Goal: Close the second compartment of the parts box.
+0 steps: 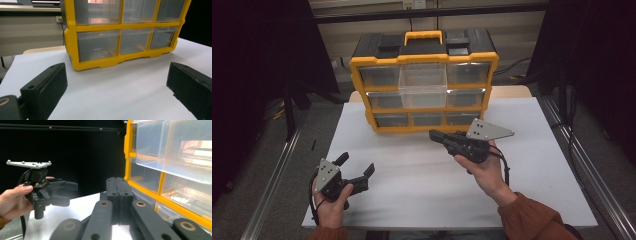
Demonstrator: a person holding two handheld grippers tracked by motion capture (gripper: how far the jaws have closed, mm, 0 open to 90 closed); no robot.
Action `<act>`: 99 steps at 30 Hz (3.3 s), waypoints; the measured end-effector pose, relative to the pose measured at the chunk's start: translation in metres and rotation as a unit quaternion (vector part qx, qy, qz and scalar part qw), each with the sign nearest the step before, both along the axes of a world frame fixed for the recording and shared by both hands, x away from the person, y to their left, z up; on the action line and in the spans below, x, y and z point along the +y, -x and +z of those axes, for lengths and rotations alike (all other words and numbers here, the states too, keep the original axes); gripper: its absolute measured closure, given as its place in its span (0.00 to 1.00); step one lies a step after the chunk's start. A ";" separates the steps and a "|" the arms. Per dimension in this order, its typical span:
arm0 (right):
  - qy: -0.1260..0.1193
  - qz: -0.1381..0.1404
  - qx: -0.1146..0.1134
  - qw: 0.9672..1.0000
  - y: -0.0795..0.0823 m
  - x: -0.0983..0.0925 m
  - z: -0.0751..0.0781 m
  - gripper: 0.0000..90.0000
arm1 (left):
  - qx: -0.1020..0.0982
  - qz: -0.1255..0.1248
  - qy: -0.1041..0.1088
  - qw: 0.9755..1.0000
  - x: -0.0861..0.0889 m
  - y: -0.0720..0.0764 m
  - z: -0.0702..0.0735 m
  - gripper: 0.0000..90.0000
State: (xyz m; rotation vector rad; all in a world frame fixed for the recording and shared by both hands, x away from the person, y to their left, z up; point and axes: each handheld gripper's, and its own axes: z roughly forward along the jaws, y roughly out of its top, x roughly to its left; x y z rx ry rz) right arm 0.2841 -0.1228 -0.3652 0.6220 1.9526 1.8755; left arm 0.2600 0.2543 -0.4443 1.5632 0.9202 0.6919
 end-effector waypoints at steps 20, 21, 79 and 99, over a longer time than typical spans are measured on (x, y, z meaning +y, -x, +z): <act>0.008 -0.019 -0.015 1.000 -0.019 0.002 0.004 1.00 | -0.004 0.005 0.003 1.000 0.002 0.000 0.001 0.04; 0.009 -0.022 -0.015 1.000 -0.020 0.002 0.004 1.00 | -0.004 0.006 0.003 1.000 0.002 0.000 0.001 0.04; 0.013 -0.079 -0.023 0.997 -0.067 0.014 0.013 1.00 | -0.002 0.004 0.004 1.000 0.002 0.000 0.001 0.04; 0.004 -0.086 -0.023 0.996 -0.072 0.014 0.015 1.00 | -0.002 0.002 0.006 1.000 0.003 0.000 0.000 0.04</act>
